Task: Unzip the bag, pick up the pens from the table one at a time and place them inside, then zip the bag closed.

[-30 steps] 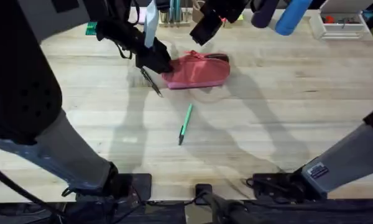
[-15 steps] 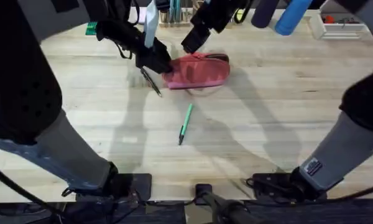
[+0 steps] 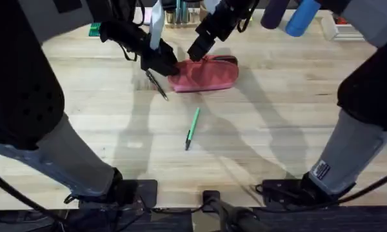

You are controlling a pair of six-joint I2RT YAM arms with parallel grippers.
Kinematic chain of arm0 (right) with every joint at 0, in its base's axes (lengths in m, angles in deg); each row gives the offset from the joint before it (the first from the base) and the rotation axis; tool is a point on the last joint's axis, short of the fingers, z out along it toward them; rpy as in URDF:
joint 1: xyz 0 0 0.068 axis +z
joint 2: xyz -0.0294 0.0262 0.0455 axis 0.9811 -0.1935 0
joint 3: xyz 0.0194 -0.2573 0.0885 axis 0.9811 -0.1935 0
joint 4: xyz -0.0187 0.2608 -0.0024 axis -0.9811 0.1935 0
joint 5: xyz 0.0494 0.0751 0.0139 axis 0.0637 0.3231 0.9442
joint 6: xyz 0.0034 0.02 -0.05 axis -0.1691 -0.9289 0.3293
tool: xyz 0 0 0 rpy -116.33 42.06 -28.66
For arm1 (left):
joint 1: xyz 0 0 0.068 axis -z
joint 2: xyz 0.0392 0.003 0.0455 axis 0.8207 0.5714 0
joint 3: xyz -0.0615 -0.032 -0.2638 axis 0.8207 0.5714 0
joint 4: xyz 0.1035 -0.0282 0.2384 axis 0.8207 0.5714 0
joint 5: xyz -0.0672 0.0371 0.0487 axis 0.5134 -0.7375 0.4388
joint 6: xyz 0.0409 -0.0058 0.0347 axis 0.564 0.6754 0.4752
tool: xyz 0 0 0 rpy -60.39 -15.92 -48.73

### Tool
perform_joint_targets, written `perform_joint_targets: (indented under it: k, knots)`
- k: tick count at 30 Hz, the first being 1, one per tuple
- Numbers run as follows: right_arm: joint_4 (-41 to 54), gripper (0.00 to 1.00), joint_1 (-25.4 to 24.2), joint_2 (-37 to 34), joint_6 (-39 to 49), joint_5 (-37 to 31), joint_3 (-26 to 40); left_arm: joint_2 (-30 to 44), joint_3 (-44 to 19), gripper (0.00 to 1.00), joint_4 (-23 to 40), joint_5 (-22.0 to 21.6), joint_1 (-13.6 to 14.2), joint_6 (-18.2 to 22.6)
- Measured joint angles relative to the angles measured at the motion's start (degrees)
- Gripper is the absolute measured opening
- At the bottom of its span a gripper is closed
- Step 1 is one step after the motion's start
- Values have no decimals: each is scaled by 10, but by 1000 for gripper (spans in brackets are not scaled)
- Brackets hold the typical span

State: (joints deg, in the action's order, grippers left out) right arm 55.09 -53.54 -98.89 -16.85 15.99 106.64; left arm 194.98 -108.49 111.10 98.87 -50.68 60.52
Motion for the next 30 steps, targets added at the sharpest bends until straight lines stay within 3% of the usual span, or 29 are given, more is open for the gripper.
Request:
perform_joint_targets:
  k: [17, 30]
  knots:
    - [-4, 993, -3, -27, 0, 13, 0, 0, 0, 42, 0, 0, 0, 0]
    - [-6, 996, -5, -27, 12, 64, 0, 0, 0, 42, 0, 0, 0, 0]
